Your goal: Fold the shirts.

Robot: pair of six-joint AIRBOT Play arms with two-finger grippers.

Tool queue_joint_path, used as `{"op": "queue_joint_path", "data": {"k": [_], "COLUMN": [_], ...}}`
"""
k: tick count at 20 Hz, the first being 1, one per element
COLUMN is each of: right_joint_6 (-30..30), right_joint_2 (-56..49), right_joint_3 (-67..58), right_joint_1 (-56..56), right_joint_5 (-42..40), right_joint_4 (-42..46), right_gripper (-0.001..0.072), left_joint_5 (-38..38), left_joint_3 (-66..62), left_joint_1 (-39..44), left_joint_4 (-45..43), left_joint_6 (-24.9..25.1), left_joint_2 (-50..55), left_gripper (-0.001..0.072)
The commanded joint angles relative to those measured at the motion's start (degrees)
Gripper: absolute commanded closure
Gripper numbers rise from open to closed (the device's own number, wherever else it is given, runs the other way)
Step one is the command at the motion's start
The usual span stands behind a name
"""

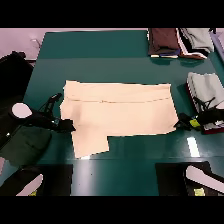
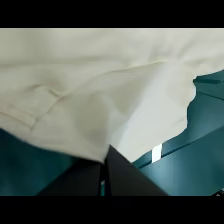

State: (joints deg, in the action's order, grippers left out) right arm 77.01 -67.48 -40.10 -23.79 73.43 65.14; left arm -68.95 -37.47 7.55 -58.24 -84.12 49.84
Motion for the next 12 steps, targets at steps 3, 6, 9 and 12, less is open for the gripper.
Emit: {"op": "queue_joint_path", "data": {"k": [3,6,9,12], "right_joint_6": [0.11,0.13,1.44,1.66], "right_joint_2": [7.82,15.58,19.17,16.02], "right_joint_3": [-3.43,-3.5,-3.5,-6.29], "right_joint_1": [4.07,4.07,4.07,4.26], "right_joint_5": [8.31,12.39,12.35,11.23], "right_joint_4": [8.26,14.69,13.88,11.21], "right_gripper": [0.0696,0.0696,0.0696,0.0697], "left_joint_5": [-12.2,-17.79,-13.31,-6.23], "left_joint_3": [-1.68,-1.79,-2.21,-4.46], "left_joint_1": [0.02,0.02,0.02,0.02], "left_joint_4": [-5.57,-5.55,-5.77,-8.22], "left_joint_6": [-6.08,-8.68,-8.44,-8.41], "left_joint_2": [-10.64,-14.62,-14.14,-11.8], "left_gripper": [0.0687,0.0686,0.0686,0.0686]}}
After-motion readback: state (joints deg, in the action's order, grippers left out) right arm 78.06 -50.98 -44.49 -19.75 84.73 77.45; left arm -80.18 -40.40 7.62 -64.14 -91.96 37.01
